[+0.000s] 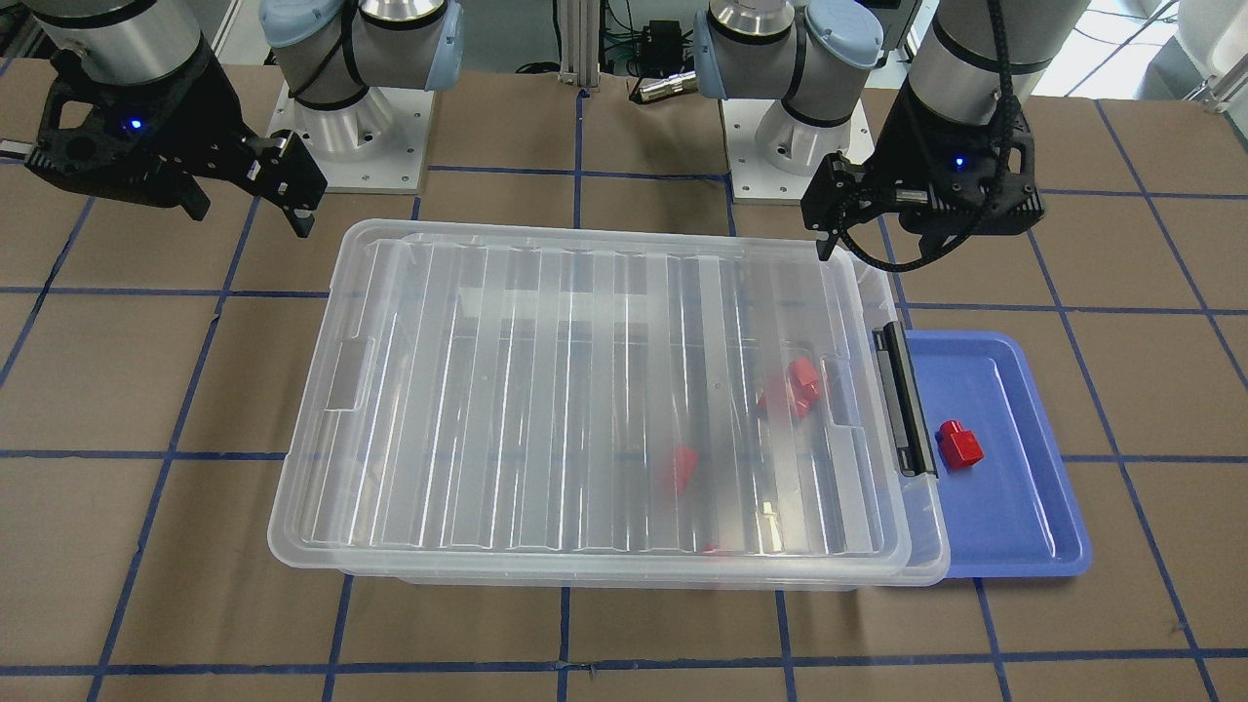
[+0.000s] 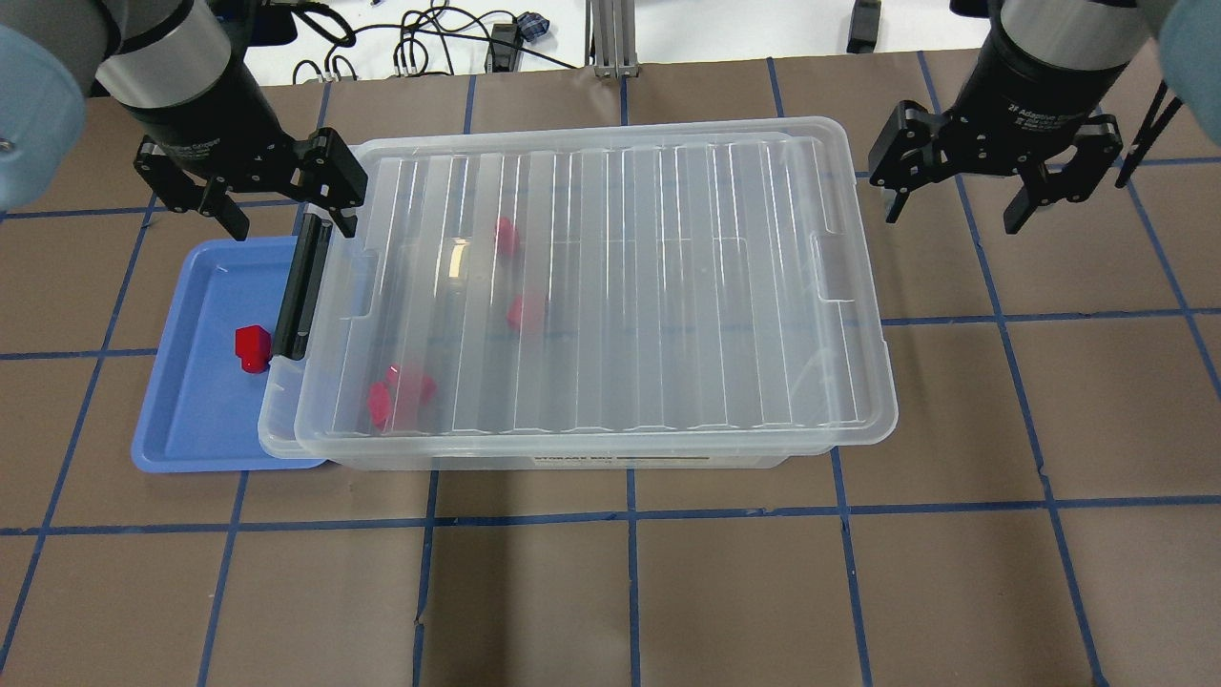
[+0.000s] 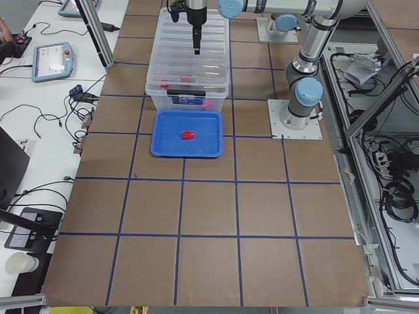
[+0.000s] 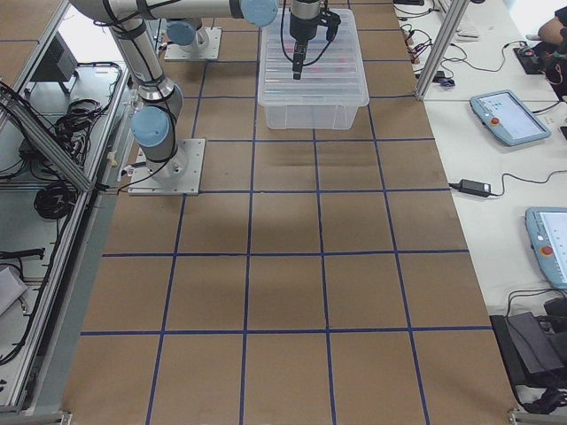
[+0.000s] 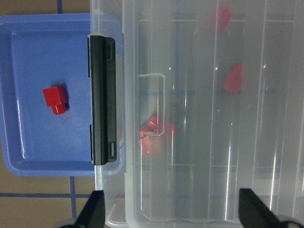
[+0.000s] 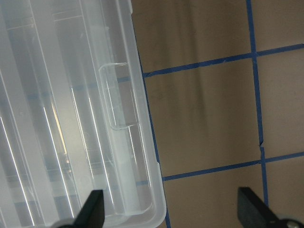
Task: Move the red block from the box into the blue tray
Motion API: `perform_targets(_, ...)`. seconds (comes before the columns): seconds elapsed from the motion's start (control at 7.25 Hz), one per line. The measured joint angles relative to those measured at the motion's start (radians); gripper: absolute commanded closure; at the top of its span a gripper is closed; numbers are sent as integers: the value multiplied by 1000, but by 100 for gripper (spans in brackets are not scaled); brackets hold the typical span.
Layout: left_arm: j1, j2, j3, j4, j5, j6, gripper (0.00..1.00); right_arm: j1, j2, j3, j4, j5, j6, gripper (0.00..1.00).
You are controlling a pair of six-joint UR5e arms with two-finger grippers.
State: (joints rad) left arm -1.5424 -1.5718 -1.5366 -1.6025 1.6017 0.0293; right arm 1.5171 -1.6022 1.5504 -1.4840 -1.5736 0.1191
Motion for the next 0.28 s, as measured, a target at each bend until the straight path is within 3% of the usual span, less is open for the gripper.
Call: perform_targets(0.28, -1, 4, 1, 1, -3, 0, 0, -1, 1, 3, -5, 0, -6, 0)
